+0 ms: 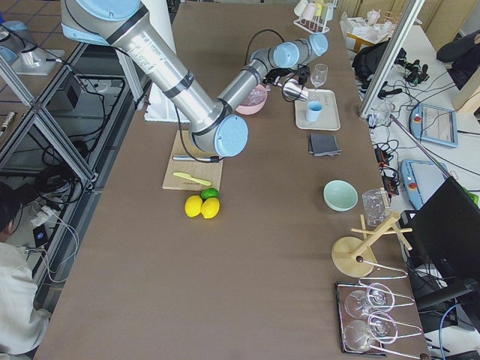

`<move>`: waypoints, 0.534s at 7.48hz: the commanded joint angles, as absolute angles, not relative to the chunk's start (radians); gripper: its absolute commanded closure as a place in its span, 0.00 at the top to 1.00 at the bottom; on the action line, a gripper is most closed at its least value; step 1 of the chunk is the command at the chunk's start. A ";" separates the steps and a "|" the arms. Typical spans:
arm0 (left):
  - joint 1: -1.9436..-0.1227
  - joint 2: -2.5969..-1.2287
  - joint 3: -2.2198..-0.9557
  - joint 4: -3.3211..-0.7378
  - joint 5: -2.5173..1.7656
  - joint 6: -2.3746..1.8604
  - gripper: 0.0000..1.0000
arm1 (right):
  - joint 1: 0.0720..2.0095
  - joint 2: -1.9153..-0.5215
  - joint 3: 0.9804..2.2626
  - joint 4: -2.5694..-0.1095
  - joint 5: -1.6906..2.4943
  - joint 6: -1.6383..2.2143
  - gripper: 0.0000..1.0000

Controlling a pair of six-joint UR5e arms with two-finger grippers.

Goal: Put ice in cup with scoop
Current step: 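Carry the empty scoop back toward its spot beside the cutting board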

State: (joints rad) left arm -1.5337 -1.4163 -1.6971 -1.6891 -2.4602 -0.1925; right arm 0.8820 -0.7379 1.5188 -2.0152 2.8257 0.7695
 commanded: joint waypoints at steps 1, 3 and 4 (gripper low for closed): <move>-1.519 -1.384 -1.776 -1.689 -2.453 -0.210 0.98 | 0.858 -0.959 1.803 -2.003 2.598 0.762 0.00; -1.519 -1.336 -1.847 -1.689 -2.405 -0.206 0.98 | 0.818 -1.118 1.955 -2.002 2.444 0.758 0.00; -1.519 -1.335 -1.855 -1.687 -2.405 -0.203 0.98 | 0.799 -1.150 1.963 -2.000 2.407 0.758 0.00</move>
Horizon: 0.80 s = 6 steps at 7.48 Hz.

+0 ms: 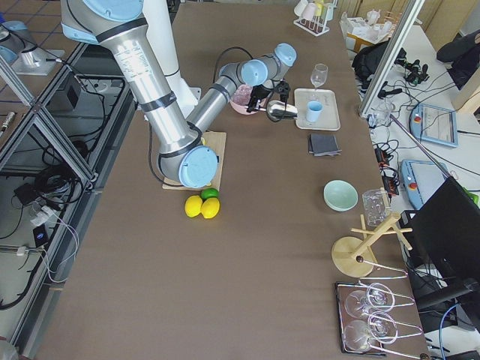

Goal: Put ice in cup with scoop
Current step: 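Carry the empty scoop back toward its spot beside the cutting board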

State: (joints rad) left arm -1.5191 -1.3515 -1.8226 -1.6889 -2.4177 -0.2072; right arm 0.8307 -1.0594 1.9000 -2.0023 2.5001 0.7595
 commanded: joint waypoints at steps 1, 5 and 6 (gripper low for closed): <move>-1.520 -1.330 -1.862 -1.686 -2.405 -0.202 0.98 | 0.796 -1.198 1.965 -1.982 2.393 0.740 0.00; -1.531 -1.305 -1.904 -1.645 -2.408 -0.202 0.99 | 0.727 -1.422 1.945 -1.792 2.355 0.729 0.00; -1.529 -1.322 -1.902 -1.622 -2.405 -0.202 0.99 | 0.720 -1.440 1.944 -1.793 2.353 0.735 0.00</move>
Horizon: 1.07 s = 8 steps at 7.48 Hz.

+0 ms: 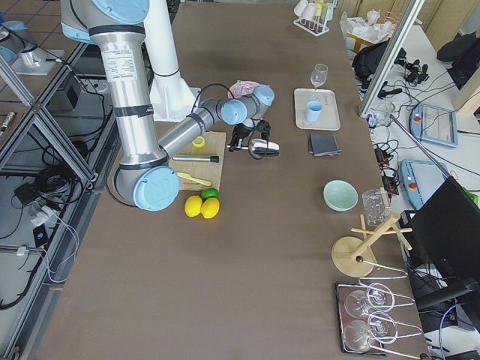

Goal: Put ice in cup with scoop
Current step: 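Carry the empty scoop back toward its spot beside the cutting board, then lower the scoop onto the table and open the right gripper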

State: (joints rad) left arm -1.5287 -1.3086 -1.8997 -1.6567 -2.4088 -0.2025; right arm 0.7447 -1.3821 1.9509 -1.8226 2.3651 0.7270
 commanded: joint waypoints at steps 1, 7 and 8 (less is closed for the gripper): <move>-1.531 -1.324 -1.901 -1.615 -2.405 -0.202 0.99 | 0.710 -1.450 1.921 -1.773 2.339 0.738 0.00; -1.543 -1.355 -1.896 -1.526 -2.399 -0.202 0.98 | 0.709 -1.376 1.852 -1.698 2.339 0.818 0.30; -1.537 -1.358 -1.896 -1.525 -2.401 -0.204 0.98 | 0.709 -1.374 1.856 -1.698 2.339 0.813 0.93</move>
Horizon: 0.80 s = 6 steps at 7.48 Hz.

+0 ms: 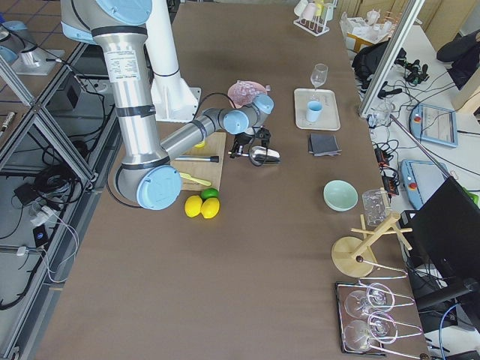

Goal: Put ice in cup with scoop
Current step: 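Lower the scoop onto the table and open the right gripper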

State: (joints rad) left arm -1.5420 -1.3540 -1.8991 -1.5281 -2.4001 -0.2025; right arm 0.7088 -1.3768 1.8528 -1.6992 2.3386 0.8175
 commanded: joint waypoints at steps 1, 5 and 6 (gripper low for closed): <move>-1.543 -1.350 -1.902 -1.510 -2.401 -0.206 0.98 | 0.710 -1.370 1.873 -1.701 2.338 0.805 0.99; -1.555 -1.356 -1.904 -1.485 -2.401 -0.204 0.98 | 0.811 -1.361 2.008 -1.729 2.281 0.801 0.99; -1.555 -1.356 -1.905 -1.485 -2.401 -0.204 0.98 | 0.846 -1.361 2.069 -1.770 2.254 0.781 0.99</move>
State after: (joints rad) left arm -1.5543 -1.3568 -1.9034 -1.4856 -2.4000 -0.2041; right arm 0.7844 -1.3629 1.9814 -1.7215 2.2897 0.8012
